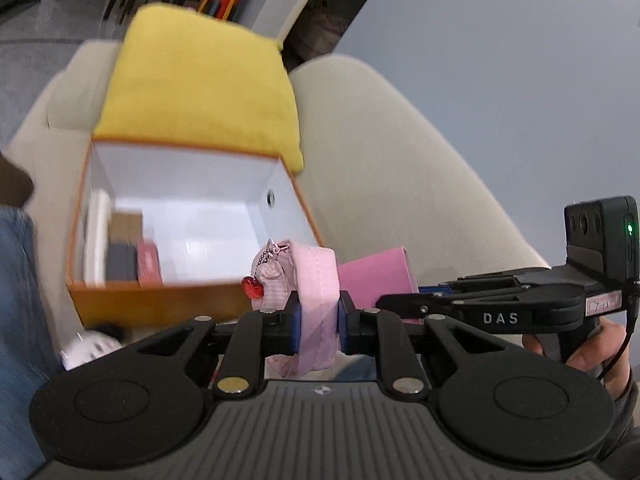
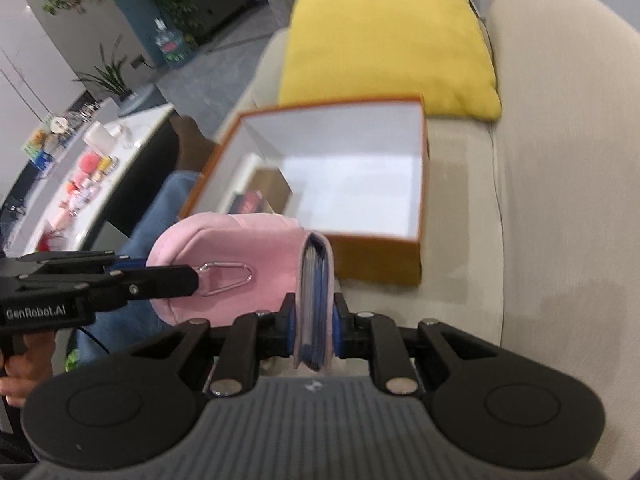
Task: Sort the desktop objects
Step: 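Carry the pink pouch and pink wallet over the orange box with both grippers, then lower the pouch into the box and open the left gripper while the right releases the wallet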
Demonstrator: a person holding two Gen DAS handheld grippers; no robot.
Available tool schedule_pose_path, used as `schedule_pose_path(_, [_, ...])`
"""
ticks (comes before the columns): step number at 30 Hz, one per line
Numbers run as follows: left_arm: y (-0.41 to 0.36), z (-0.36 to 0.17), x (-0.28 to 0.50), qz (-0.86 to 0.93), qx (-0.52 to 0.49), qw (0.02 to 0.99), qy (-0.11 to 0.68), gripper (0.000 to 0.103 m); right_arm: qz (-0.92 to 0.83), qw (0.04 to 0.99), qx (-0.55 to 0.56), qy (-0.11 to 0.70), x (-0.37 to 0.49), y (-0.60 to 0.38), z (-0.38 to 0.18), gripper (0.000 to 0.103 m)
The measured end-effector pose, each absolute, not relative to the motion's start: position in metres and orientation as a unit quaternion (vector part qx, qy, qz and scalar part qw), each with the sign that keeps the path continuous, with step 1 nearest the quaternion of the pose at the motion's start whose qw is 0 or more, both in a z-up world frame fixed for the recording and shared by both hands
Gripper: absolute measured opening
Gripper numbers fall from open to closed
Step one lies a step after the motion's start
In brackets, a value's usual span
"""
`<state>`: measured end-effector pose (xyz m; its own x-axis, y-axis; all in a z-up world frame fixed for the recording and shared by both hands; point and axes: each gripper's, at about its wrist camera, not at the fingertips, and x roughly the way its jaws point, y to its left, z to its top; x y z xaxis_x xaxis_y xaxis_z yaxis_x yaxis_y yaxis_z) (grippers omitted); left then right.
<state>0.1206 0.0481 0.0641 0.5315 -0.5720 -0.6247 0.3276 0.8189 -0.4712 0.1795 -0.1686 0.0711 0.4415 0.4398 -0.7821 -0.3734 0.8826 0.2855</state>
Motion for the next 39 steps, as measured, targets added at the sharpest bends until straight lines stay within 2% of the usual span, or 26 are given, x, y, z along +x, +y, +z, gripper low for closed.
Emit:
schedule_pose_path(5, [0.058, 0.086, 0.148, -0.235, -0.141, 0.883, 0.381, 0.019, 0.255, 0.863, 0.035, 0.435, 0.197, -0.155, 0.099, 0.018])
schedule_pose_path(9, [0.060, 0.077, 0.178, -0.219, -0.144, 0.881, 0.394, 0.019, 0.260, 0.862, 0.045, 0.434, 0.228, -0.140, 0.100, 0.018])
schedule_pose_path(18, [0.055, 0.016, 0.240, -0.190, -0.130, 0.846, 0.481, 0.019, 0.246, 0.820, 0.027, 0.516, 0.303, -0.107, 0.044, 0.018])
schedule_pose_path(24, [0.055, -0.013, 0.269, -0.181, -0.128, 0.816, 0.535, 0.019, 0.256, 0.805, 0.038, 0.534, 0.330, -0.096, 0.026, 0.018])
schedule_pose_path(39, [0.053, -0.041, 0.288, -0.176, -0.125, 0.783, 0.583, 0.021, 0.232, 0.787, 0.036, 0.570, 0.347, -0.080, -0.033, 0.018])
